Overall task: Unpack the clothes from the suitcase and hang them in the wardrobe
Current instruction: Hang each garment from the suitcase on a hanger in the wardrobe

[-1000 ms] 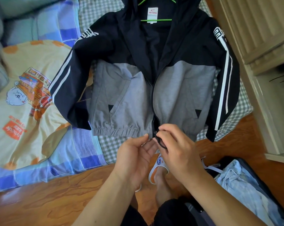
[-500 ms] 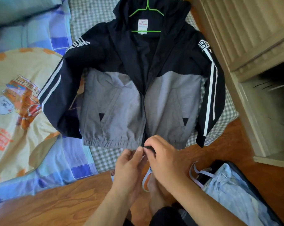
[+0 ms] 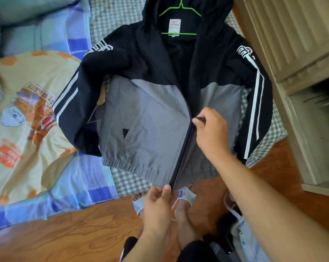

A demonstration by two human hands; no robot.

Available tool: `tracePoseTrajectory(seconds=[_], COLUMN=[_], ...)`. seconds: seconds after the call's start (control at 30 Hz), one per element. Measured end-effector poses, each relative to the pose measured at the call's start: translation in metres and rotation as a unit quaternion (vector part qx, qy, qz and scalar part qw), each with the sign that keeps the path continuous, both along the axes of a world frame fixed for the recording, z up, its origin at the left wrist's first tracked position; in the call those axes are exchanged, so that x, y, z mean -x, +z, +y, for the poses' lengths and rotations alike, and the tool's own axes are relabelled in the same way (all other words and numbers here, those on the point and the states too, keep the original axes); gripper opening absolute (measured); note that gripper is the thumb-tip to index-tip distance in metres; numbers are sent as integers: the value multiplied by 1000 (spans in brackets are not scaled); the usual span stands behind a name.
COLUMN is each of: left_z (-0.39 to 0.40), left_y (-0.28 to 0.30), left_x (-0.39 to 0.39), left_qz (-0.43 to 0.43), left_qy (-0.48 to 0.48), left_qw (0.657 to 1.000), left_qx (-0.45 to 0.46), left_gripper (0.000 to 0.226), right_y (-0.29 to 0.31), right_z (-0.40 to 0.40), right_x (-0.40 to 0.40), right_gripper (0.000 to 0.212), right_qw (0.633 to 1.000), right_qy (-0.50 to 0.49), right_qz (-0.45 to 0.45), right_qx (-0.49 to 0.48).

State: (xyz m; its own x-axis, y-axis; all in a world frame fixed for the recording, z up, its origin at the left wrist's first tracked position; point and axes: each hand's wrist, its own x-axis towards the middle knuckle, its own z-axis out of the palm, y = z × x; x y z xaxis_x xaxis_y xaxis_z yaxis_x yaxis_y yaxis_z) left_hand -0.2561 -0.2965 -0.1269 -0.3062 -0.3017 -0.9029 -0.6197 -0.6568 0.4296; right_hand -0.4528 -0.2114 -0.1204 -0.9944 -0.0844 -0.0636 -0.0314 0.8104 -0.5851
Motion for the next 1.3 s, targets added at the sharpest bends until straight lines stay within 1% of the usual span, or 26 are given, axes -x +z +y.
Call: tracePoseTrajectory(seconds=[0.03, 0.07, 0.1, 0.13, 0.17, 0.2, 0.23, 0.27, 0.33, 0.37, 0.43, 0.47, 0.5, 0.57, 0.6, 0.63, 0.7, 0.83, 0.93, 1.03, 1.07, 1.1, 1.17, 1.2, 1.27, 1.3], left_z=[-2, -7, -13, -20, -26, -31, -33, -33, -30, -30, -36, -38, -41, -47, -51, -55, -60, -60, -51, -47, -46, -47, -53, -58, -71, -79], left_y=[0, 1, 3, 7, 14, 22, 30, 32, 30, 25, 19, 18, 17, 17, 14, 8, -2, -12, -14, -11, -10, -8, -6, -5, -5, -6], left_x=[-2, -1, 2, 8, 18, 33, 52, 73, 120, 142, 179, 190, 197, 198, 195, 192, 186, 204, 237, 274, 287, 298, 320, 331, 347, 353], left_qz=[-13, -25, -44, -60, -57, -28, 15, 55, 105, 118, 105, 99, 99, 92, 84, 70, 28, -56, -105, -130, -138, -142, -123, -106, -106, -110], left_qy=[-26, -88, -195, -305, -385, -419, -434, -445, -488, -511, -548, -565, -581, -618, -638, -657, -706, -752, -771, -795, -792, -781, -749, -728, -668, -641], left_qw=[1000, 996, 979, 941, 888, 848, 820, 798, 738, 707, 660, 644, 634, 632, 631, 628, 607, 582, 578, 563, 567, 579, 608, 622, 664, 678], left_qx=[-11, -2, 47, 137, 243, 325, 372, 403, 454, 474, 502, 506, 500, 459, 433, 410, 364, 304, 247, 185, 179, 184, 235, 269, 320, 344], left_gripper=[29, 29, 30, 31, 32, 33, 33, 33, 33, 32, 28, 28, 30, 35, 36, 37, 38, 36, 38, 48, 53, 55, 47, 39, 30, 28], right_y=[1, 3, 6, 9, 12, 15, 17, 18, 21, 23, 27, 27, 26, 20, 15, 8, -7, -26, -35, -40, -41, -40, -36, -36, -39, -44], right_z=[0, -3, -5, -8, -10, -11, -12, -12, -13, -14, -15, -15, -15, -14, -13, -12, -9, -20, -36, -44, -46, -49, -61, -67, -79, -83], right_x=[22, 38, 48, 52, 53, 51, 47, 43, 37, 38, 41, 45, 50, 65, 79, 102, 165, 300, 360, 396, 405, 415, 439, 450, 468, 473], right_gripper=[17, 16, 15, 14, 14, 13, 13, 13, 12, 11, 11, 11, 12, 12, 12, 12, 12, 14, 15, 25, 27, 28, 25, 24, 24, 24], right_qw=[1000, 1000, 999, 997, 996, 994, 993, 992, 990, 990, 991, 990, 989, 982, 980, 982, 988, 987, 979, 959, 955, 956, 961, 958, 943, 931], right_qy=[5, 25, 53, 76, 93, 106, 118, 127, 137, 136, 133, 137, 146, 178, 183, 167, 118, 122, 172, 247, 261, 263, 254, 261, 302, 320], right_qz=[2, 2, 1, 1, 1, 3, 6, 7, 6, 4, 6, 6, 5, 17, 23, 30, 34, 30, 25, -32, -35, -10, 53, 59, 35, 25], right_qx=[-4, -1, 3, 4, 2, -2, -7, -11, -19, -20, -20, -23, -34, -65, -77, -84, -88, -104, -108, -137, -139, -128, -99, -99, -137, -175])
